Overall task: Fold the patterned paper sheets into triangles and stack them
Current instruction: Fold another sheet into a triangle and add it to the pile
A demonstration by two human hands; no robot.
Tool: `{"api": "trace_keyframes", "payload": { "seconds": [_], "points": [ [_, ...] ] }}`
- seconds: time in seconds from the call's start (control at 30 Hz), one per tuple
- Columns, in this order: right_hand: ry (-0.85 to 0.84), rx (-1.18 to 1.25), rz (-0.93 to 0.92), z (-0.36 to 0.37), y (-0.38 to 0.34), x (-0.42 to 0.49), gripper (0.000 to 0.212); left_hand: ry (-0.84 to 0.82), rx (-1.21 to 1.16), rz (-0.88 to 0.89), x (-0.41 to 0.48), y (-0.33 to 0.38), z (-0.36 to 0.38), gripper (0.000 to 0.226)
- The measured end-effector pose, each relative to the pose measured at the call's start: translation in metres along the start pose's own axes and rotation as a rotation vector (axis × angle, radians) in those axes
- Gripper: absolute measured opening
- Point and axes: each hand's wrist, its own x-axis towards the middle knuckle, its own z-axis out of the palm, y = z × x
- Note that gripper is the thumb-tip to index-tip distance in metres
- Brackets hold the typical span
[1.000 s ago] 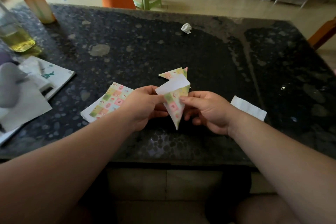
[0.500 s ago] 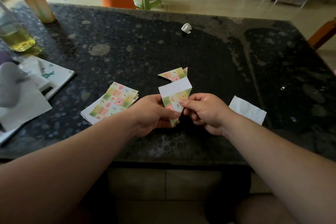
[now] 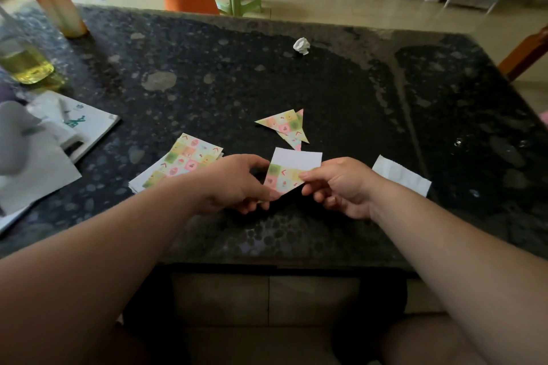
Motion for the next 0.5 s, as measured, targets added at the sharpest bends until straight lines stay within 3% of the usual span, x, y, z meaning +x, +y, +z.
{"api": "trace_keyframes", "payload": {
  "seconds": [0.17, 0.23, 0.33, 0.43, 0.5],
  "points": [
    [-0.007, -0.160, 0.095, 0.001, -0.002, -0.004, 0.016, 0.060, 0.559, -0.004, 0.001, 0.004, -0.014, 0.060],
    [-0.003, -0.203, 0.126, 0.007, -0.001, -0.005, 0.018, 0.201, 0.699, 0.033, 0.001, 0.004, -0.016, 0.054],
    [0.073, -0.202, 0.133, 0.017, 0.002, -0.004, 0.019, 0.457, 0.850, 0.267, -0.007, 0.007, 0.000, 0.029],
    [0.102, -0.163, 0.114, 0.026, 0.008, -0.004, 0.018, 0.385, 1.052, 0.463, -0.015, -0.003, 0.038, 0.030],
    [0.092, -0.151, 0.105, 0.030, 0.013, -0.006, 0.021, 0.332, 1.108, 0.404, -0.018, -0.019, 0.059, 0.051]
  ]
}}
